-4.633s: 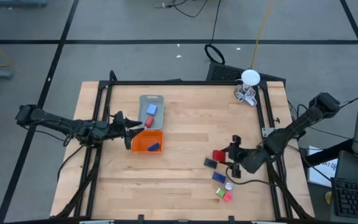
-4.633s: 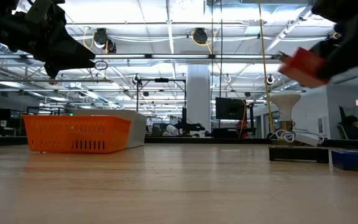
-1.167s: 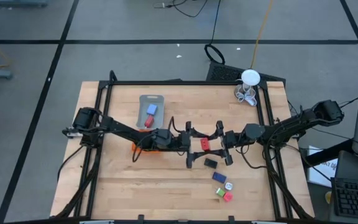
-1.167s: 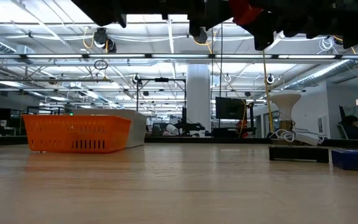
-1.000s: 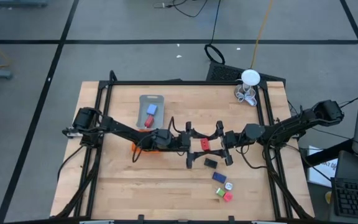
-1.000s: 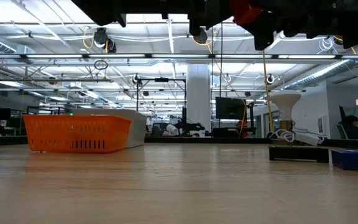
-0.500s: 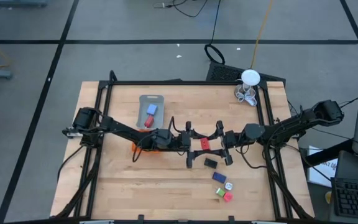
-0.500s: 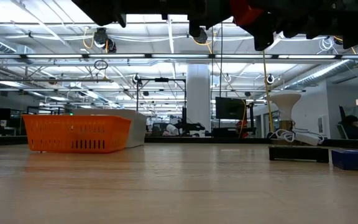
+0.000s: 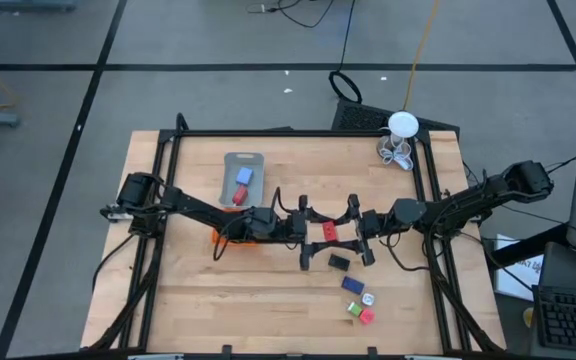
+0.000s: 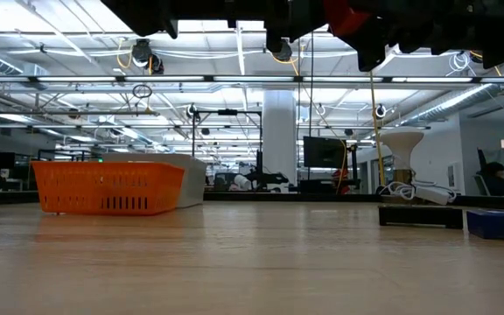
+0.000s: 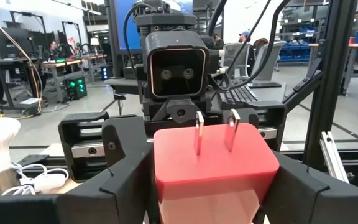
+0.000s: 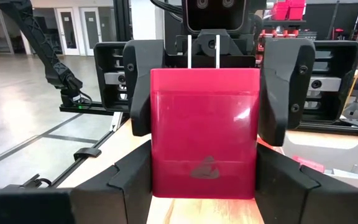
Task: Pick & Place Office items
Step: Put the red charger adapter into the gray bin
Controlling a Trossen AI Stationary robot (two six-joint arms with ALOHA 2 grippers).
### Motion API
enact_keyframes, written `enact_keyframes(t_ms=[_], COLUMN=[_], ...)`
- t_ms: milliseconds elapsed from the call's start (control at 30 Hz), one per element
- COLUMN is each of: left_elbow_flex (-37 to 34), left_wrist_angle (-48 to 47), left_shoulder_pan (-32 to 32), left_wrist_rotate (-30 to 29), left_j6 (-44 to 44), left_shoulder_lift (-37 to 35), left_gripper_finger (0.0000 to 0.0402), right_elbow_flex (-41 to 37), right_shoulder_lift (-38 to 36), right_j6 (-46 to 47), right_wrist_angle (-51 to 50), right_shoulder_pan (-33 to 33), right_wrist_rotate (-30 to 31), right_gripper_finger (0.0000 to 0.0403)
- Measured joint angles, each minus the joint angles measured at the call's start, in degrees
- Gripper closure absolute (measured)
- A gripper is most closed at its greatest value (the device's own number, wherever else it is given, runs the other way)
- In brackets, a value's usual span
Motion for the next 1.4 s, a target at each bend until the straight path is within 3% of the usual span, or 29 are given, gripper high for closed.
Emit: enact_keyframes(t_ms=[267, 600, 933, 1400], left_elbow_flex=[-0.02, -0.02, -0.04, -0.04], left_wrist_angle=[0.00, 0.02, 0.02, -0.06], left_shoulder_pan=[-0.02, 0.00, -0.04, -0.07], left_wrist_rotate=[-0.15, 0.05, -0.52, -1.80], left_j6=[-0.05, -0.83, -0.33, -0.56], left_shoulder_lift=[-0.02, -0.04, -0.09, -0.09], left_gripper_finger=[0.0175, 0.0136, 0.0183, 0.0182], right_elbow_flex=[0.00, 0.00, 0.00, 0.00], right_shoulder_lift=[0.00, 0.00, 0.00, 0.00], right_j6=[0.02, 0.00, 0.00, 0.01], right_wrist_angle=[-0.02, -0.42, -0.44, -0.79], right_shoulder_pan=[0.00, 0.00, 0.00, 0.00], right_wrist_rotate=[0.20, -0.02, 0.33, 0.24], right_gripper_finger=[0.0190, 0.0190, 0.0190, 0.0190])
